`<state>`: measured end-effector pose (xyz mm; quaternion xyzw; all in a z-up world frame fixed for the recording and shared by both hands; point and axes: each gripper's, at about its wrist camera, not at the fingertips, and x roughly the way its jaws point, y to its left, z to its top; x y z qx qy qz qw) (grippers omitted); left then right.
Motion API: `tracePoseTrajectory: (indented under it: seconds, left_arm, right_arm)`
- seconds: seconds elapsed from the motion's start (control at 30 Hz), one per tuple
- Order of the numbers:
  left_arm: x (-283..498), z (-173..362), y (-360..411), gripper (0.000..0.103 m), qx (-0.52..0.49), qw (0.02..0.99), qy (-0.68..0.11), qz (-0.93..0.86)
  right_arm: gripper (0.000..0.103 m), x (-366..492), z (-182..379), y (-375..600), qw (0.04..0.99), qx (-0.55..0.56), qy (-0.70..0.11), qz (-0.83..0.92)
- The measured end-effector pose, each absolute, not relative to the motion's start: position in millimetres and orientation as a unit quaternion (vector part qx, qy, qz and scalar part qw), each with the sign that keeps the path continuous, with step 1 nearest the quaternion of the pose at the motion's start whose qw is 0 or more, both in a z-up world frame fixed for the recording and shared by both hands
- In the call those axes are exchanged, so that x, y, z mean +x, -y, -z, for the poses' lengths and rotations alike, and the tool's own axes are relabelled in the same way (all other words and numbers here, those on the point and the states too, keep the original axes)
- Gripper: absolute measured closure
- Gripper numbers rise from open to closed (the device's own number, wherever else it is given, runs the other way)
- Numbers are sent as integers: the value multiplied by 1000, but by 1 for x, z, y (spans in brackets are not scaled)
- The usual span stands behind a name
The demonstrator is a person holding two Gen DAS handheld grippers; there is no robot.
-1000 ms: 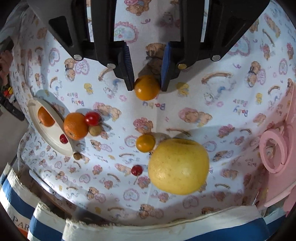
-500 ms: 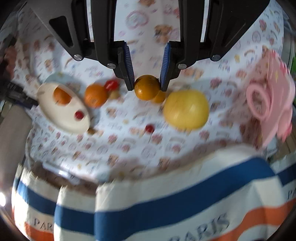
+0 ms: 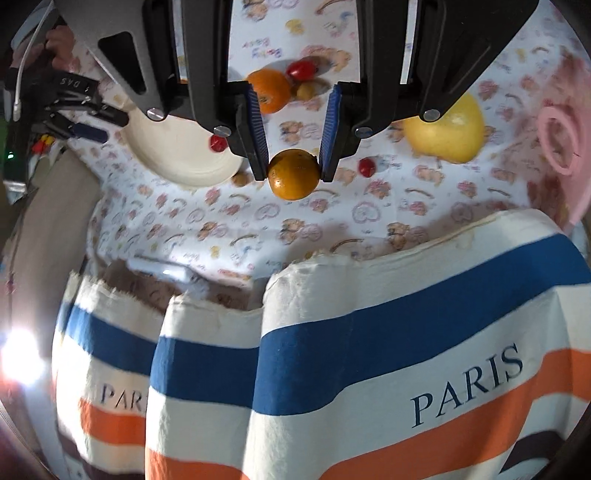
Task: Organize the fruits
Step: 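Lift the small orange fruit with the left gripper, then grasp the small brown round fruit with the right gripper while the left gripper holds the small orange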
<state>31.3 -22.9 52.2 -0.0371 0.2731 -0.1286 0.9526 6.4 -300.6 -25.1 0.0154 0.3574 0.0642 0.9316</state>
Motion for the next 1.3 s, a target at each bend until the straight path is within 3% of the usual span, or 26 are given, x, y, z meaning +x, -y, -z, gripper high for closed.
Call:
tracePoseTrajectory:
  seconds: [0.47, 0.83, 0.93, 1.1, 1.17, 1.3]
  left_arm:
    - [47, -16, 22, 76, -20, 955, -279, 101]
    - [60, -1, -4, 76, -47, 960, -267, 68]
    - [63, 2, -12, 76, -57, 961, -265, 49]
    - [64, 1, -20, 76, -67, 963, -257, 41]
    - [64, 2, -20, 76, -66, 964, -257, 34]
    - [63, 1, -24, 76, -74, 964, -253, 24]
  right_arm:
    - [38, 13, 7, 273, 917, 28, -386, -93]
    - [38, 98, -12, 230, 907, -14, -415, -73]
    - [46, 122, -5, 219, 888, 2, -449, -95]
    - [49, 146, 5, 193, 895, -42, -437, -83]
    - [55, 159, 15, 187, 892, -54, -443, -75]
    - [58, 180, 28, 189, 890, -24, -448, -78]
